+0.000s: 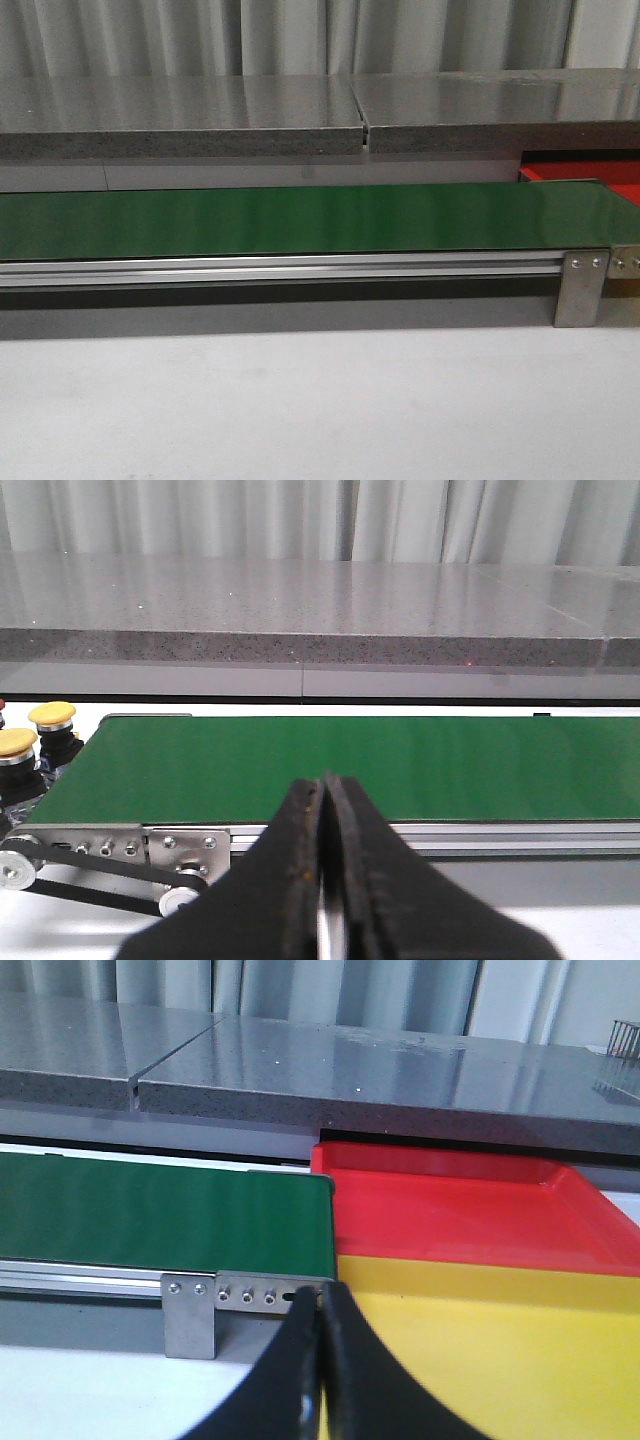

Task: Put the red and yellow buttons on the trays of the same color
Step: 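Move the left gripper over the pile of red and yellow buttons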

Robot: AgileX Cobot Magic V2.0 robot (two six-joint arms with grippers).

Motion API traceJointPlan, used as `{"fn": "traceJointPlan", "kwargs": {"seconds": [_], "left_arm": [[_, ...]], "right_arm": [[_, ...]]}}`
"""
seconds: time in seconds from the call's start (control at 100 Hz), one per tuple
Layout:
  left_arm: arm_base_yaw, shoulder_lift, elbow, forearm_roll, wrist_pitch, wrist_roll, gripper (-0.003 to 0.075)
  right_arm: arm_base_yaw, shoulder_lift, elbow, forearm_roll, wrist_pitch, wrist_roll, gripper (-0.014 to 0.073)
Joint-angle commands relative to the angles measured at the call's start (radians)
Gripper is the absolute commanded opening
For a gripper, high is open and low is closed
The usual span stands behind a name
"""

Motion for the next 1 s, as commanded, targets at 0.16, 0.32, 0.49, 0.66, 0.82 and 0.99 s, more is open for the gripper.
{"fn": "traceJointPlan", "kwargs": {"seconds": [0.16,0.32,0.49,0.66,0.82,0.99], "left_arm": [[-0.007,-0.040,0.032,-0.008,-0.083,-0.005,-0.0019],[-0.007,-0.040,0.032,-0.008,-0.087,-0.005,-0.0019],[-0.007,-0.040,0.030,-0.008,-0.115,-0.005,-0.0019],[-0.007,-0.040,0.008,-0.008,-0.136,-0.005,-0.0019],[-0.007,-0.040,-0.077,-0.008,-0.048,-0.005,-0.0019],[-0.007,-0.040,-0.173,-0.010,0.064,-0.005,-0.0019]], "right_arm": [[0.002,-0.015,-0.010,-0.003,-0.074,-0.001,-0.0067],[0.002,-0.015,-0.010,-0.003,-0.074,-0.001,-0.0067],[0.002,-0.015,-0.010,-0.003,-0.074,-0.001,-0.0067],[0.002,-0.015,-0.010,-0.003,-0.074,-0.001,-0.0067],[0.002,-0.015,-0.010,-0.003,-0.074,-0.001,-0.0067],[0.002,-0.015,-0.010,-0.003,-0.074,-0.001,-0.0067]]}}
